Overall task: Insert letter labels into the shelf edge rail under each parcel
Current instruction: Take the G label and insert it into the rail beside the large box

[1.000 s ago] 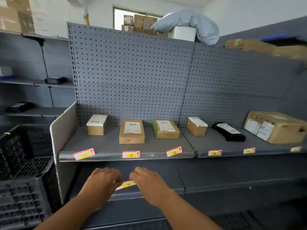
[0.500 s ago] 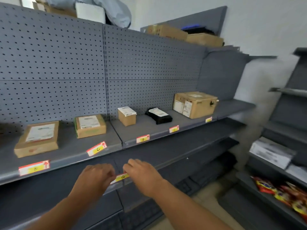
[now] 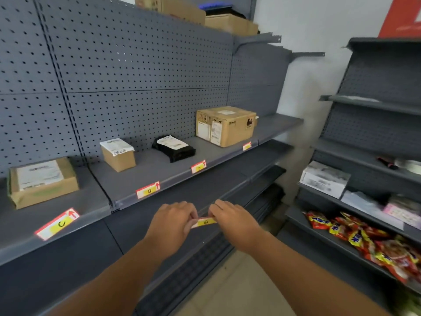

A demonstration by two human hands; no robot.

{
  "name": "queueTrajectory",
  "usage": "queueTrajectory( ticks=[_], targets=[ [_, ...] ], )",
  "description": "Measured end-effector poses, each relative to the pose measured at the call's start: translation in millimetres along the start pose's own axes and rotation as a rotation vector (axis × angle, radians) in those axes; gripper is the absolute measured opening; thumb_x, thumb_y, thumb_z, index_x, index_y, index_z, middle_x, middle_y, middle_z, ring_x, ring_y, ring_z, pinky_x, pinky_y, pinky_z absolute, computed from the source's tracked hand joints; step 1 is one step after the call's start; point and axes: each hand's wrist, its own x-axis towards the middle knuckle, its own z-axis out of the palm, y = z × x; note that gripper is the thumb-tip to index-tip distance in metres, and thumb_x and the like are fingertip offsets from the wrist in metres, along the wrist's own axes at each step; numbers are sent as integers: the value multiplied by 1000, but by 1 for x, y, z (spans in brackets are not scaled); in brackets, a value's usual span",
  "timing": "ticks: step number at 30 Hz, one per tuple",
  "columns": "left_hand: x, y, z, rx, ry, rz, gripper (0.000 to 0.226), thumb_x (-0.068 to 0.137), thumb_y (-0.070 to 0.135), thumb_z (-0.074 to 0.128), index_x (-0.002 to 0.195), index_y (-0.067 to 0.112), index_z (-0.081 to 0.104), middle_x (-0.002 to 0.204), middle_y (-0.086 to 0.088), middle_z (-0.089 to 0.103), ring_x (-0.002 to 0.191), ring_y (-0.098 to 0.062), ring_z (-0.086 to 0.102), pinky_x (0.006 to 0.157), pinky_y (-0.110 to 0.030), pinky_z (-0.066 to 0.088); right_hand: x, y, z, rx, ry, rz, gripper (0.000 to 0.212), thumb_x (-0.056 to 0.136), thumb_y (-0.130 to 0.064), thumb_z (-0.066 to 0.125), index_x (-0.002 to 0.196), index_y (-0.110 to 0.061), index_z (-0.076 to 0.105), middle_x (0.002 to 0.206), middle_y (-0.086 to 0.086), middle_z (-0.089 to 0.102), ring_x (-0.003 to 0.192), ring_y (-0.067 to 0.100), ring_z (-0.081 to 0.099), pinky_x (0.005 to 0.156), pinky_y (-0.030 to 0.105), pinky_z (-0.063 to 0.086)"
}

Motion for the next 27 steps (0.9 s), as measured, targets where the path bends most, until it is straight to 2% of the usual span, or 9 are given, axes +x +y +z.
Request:
queueTrajectory(
  ticks=[4, 10, 13, 15, 19, 21, 27],
  targets=[
    [39, -16, 20, -19, -24, -17, 4, 96, 36, 60, 94, 33, 61, 86, 18, 56, 77, -4, 50, 77, -23, 35, 31, 30, 14, -44, -47, 1, 59, 69, 5, 74, 112, -22, 44, 112, -1, 48, 101, 21, 51, 81, 35, 41],
    [105, -60, 38, -35, -45, -51, 7, 96, 38, 58, 94, 32, 61, 92, 14, 61, 84, -7, 54, 79, -27, 44, 104, 71, 29, -62, -109, -23, 55, 73, 6, 71, 112, -22, 45, 113, -1, 48, 102, 21, 48, 80, 32, 33],
    [138, -76, 44, -34, -44, -69, 6, 95, 38, 59, 91, 34, 59, 90, 14, 60, 83, -7, 54, 78, -32, 49, 131, 92, 37, -53, -102, -18, 53, 74, 6, 70, 112, -21, 45, 113, 1, 48, 103, 22, 47, 82, 34, 36],
    [158, -80, 49, -53, -54, -69, 5, 95, 38, 60, 91, 34, 59, 89, 14, 59, 82, -7, 54, 76, -29, 48, 144, 106, 39, -41, -85, -13, 50, 76, 6, 68, 112, -19, 46, 113, 2, 48, 103, 23, 47, 82, 36, 39],
    [189, -81, 62, -44, -65, -42, 6, 95, 38, 61, 90, 35, 59, 86, 16, 56, 77, -4, 52, 65, -19, 37, 154, 132, 45, -19, -75, -8, 48, 79, 7, 66, 116, -17, 47, 117, 5, 49, 106, 24, 47, 84, 37, 38],
    [205, -77, 71, -42, -65, -48, 7, 94, 38, 61, 88, 36, 58, 84, 16, 57, 76, -4, 51, 61, -18, 31, 154, 150, 46, -17, -68, -15, 50, 77, 7, 67, 117, -17, 47, 117, 5, 49, 107, 24, 47, 86, 38, 40],
    [258, -34, 112, -31, -93, -23, 4, 91, 37, 65, 90, 35, 62, 82, 17, 59, 75, -2, 53, 64, -17, 35, 140, 231, 59, -12, -61, -30, 57, 71, 8, 72, 118, -17, 48, 117, 5, 50, 106, 26, 49, 81, 38, 39]
  ],
)
